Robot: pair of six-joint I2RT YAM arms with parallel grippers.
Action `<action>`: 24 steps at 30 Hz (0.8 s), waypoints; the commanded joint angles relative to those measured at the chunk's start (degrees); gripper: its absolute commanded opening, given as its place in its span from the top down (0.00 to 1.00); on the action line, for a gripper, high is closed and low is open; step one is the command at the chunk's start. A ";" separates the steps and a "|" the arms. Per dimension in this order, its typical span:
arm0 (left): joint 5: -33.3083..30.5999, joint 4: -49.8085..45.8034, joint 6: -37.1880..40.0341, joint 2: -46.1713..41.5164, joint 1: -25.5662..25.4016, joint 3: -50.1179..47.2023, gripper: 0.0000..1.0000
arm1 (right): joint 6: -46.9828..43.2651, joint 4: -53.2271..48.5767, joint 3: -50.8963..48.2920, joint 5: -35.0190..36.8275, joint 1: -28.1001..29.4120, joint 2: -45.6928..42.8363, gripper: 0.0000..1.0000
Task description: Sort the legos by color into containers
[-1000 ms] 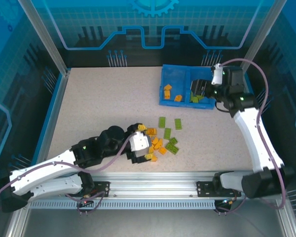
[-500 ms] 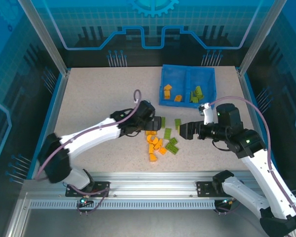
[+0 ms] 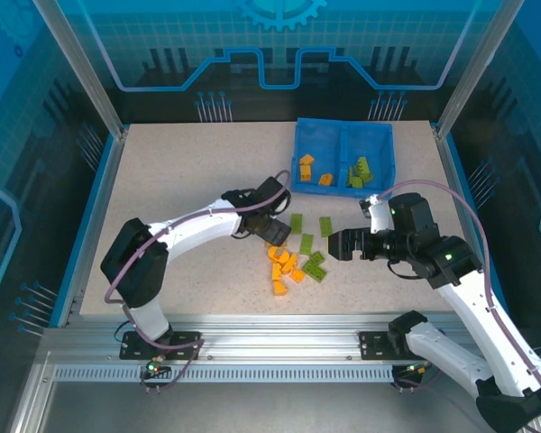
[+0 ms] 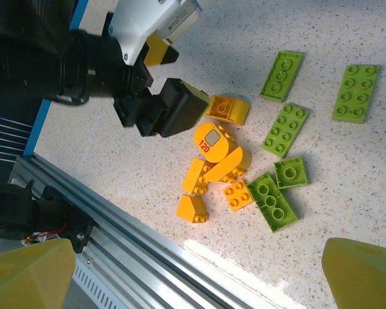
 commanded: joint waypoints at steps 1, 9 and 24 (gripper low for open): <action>8.54 -7.74 20.50 2.45 1.13 4.48 0.10 | 0.13 0.10 -0.83 0.35 0.71 -1.07 0.00; 16.06 -18.69 24.91 15.06 3.23 18.44 0.12 | -0.66 -1.65 -0.78 1.16 0.71 -3.30 0.00; 12.77 -20.88 28.01 23.53 3.93 20.69 0.16 | 1.12 -2.55 -0.59 1.50 0.65 -5.85 0.00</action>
